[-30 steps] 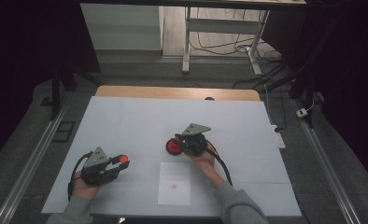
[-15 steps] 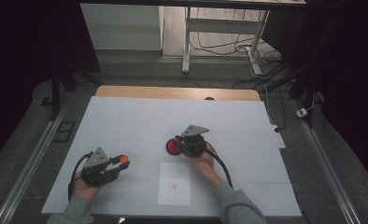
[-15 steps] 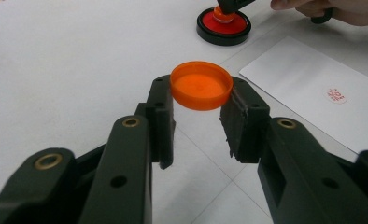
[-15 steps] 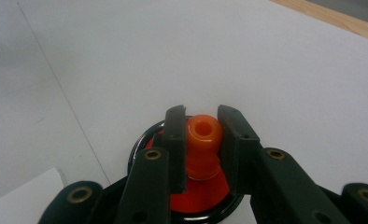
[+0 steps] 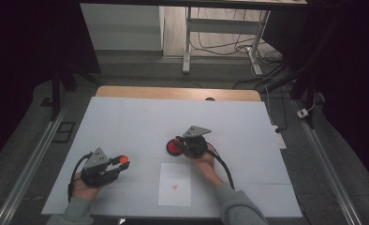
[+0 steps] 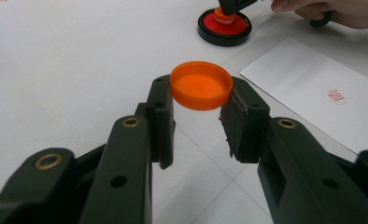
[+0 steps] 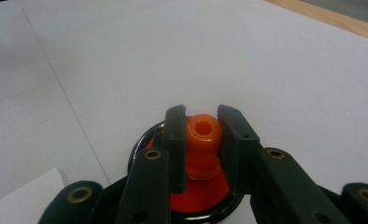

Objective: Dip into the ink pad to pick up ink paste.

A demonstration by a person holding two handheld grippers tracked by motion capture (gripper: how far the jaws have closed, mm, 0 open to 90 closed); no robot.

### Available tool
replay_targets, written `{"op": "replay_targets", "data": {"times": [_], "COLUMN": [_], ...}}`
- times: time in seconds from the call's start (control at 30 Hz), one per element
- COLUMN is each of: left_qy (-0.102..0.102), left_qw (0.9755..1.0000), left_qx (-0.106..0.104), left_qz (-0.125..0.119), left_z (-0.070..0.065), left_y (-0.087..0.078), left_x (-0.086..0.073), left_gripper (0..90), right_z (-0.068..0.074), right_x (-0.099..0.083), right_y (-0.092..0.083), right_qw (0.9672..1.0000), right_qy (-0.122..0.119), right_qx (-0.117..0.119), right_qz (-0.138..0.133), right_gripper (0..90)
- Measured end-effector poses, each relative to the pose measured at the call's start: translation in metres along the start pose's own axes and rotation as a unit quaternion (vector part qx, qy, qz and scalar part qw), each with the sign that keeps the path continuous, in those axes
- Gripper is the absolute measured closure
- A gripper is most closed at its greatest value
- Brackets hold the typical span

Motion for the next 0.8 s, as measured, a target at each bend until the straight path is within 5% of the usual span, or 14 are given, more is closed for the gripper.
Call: {"op": "replay_targets", "data": {"times": [0.57, 0.7, 0.8], "left_qy": [0.001, 0.002, 0.003], "left_qw": [1.0000, 1.0000, 1.0000], "left_qx": [0.003, 0.003, 0.002], "left_qz": [-0.003, -0.004, -0.002], "left_z": [0.000, 0.002, 0.001], "left_y": [-0.001, -0.001, 0.000], "left_x": [0.000, 0.000, 0.000], "left_gripper": [64.8, 64.8, 64.8], "right_z": [-0.002, -0.006, -0.004], "right_x": [0.000, 0.013, 0.018], "right_y": [-0.001, -0.019, -0.027], "right_qw": [0.9999, 0.9975, 0.9970], "right_qy": [0.005, 0.023, 0.017], "right_qx": [0.010, 0.013, 0.017], "right_qz": [-0.006, -0.065, -0.074], "right_gripper": [72.4, 72.4, 72.4]}}
Point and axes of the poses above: each handheld gripper's, and its own axes: y roughly forward along the jaws, x roughly out of its top, z roughly to its left, the point moved 4 cm from there along y, roughly forward along the jaws, and after that the axes turned 6 degrees about z, right-handed, at the moved point
